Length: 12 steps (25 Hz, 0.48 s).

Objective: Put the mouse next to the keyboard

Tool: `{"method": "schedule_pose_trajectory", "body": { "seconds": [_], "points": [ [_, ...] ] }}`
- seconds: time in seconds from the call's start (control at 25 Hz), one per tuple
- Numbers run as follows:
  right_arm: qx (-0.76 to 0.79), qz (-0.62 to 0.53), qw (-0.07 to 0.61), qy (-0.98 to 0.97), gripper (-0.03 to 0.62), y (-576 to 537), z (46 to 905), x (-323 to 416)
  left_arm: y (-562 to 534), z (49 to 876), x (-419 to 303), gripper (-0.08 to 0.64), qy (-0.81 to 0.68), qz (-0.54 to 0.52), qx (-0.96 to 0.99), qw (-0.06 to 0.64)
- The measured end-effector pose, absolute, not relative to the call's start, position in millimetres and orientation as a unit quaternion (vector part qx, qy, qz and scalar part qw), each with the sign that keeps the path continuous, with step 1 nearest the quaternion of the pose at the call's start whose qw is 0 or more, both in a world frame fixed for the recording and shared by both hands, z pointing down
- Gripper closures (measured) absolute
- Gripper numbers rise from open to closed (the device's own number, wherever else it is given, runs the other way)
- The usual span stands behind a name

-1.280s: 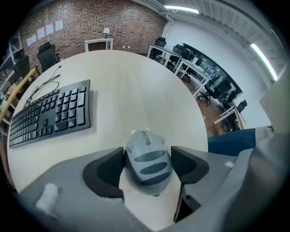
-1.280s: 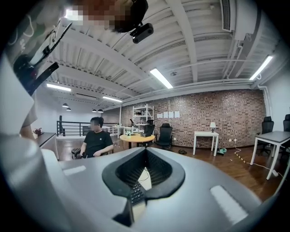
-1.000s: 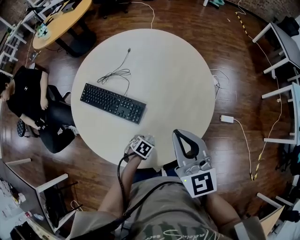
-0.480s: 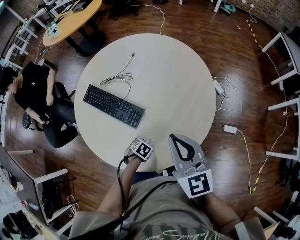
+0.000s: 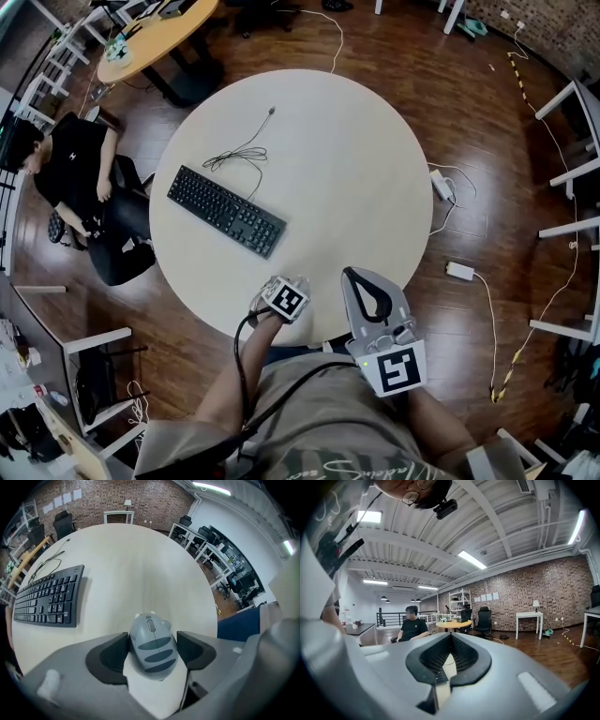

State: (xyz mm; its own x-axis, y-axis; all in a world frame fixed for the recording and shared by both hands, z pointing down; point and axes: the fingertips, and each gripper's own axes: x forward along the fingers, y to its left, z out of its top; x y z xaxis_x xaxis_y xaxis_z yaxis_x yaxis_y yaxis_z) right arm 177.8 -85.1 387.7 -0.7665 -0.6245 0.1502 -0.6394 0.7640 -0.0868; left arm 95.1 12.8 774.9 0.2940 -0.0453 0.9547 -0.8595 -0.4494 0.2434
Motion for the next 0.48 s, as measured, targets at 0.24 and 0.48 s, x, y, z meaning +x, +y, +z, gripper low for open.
{"method": "schedule_pose_trajectory", "body": {
  "seconds": [0.24, 0.48],
  "points": [
    [0.34, 0.072, 0.058, -0.936, 0.586, -90.0, 394.7, 188.0, 8.4, 775.4, 105.7, 0.219, -0.324, 0.497, 0.691, 0.413],
    [0.342, 0.077, 0.056, -0.935, 0.587, -95.6, 399.3, 194.6, 1.3, 774.7, 113.4, 0.219, -0.325, 0.495, 0.692, 0.413]
  ]
}}
